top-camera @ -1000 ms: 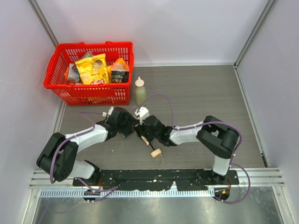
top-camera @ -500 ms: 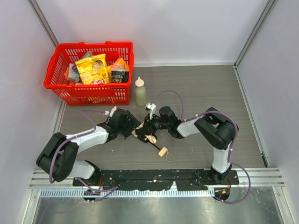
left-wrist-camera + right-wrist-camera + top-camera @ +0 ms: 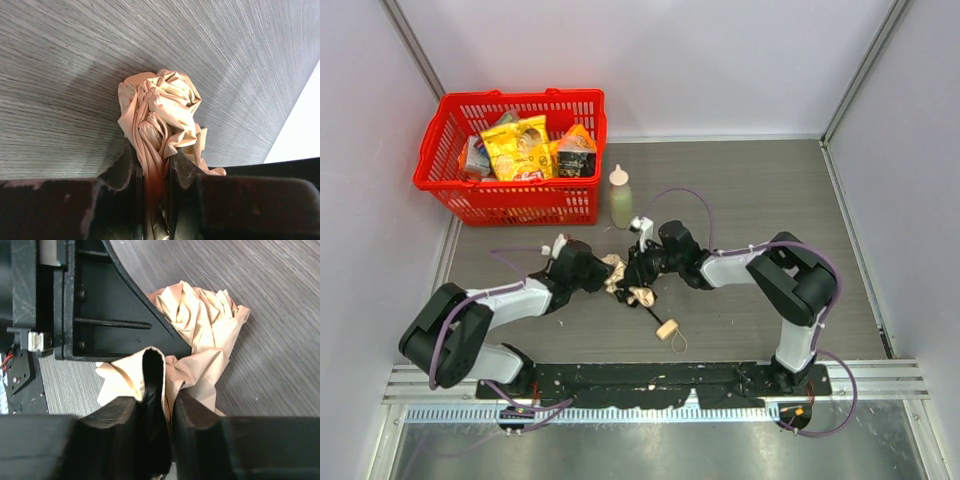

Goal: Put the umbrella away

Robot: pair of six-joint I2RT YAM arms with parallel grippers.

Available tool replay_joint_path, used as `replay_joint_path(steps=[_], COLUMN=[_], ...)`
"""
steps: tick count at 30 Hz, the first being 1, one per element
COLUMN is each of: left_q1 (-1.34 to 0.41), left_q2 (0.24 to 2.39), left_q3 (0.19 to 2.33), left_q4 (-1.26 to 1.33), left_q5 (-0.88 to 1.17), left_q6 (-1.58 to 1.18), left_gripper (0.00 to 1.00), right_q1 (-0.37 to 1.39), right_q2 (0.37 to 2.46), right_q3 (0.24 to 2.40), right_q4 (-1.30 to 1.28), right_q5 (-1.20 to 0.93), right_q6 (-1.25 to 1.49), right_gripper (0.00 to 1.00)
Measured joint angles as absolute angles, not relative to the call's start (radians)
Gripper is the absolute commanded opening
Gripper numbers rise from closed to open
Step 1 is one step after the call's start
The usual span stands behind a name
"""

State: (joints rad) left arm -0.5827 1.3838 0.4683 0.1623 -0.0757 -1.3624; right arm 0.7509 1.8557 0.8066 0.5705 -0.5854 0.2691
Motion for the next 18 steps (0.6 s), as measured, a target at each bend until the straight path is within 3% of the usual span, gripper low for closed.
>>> replay_joint_path(steps=[3,8,14,18], left_q1=[-0.584,-0.591,-0.593,-0.596], left_q2=[1.385,1.386,1.398,1.398], left_q3=[0.469,0.490,0.556,0.575], left_q4=[0.171,0.114,-0.010,-0.063], left_q5=[-0.066,-0.041,-0.039,-0.036], left_q6=[-1.365,-1.394,-1.419,-1.434], left_gripper=[0.00,0.00,0.00,0.00], right_q1=[0.785,0.890,1.021,1.069], right_q2=[1.807,1.741,1.732,1.735], right_q3=[0.841,0.876,0.907,0.913], right_q4=[0.431,0.255,0.181,0.165], right_q5=[-0.497,-0.283,0.010,0.093], right_q6=[0.266,0.243,0.212,0.215], right_gripper=[0.47,0.53,0.62,0.67])
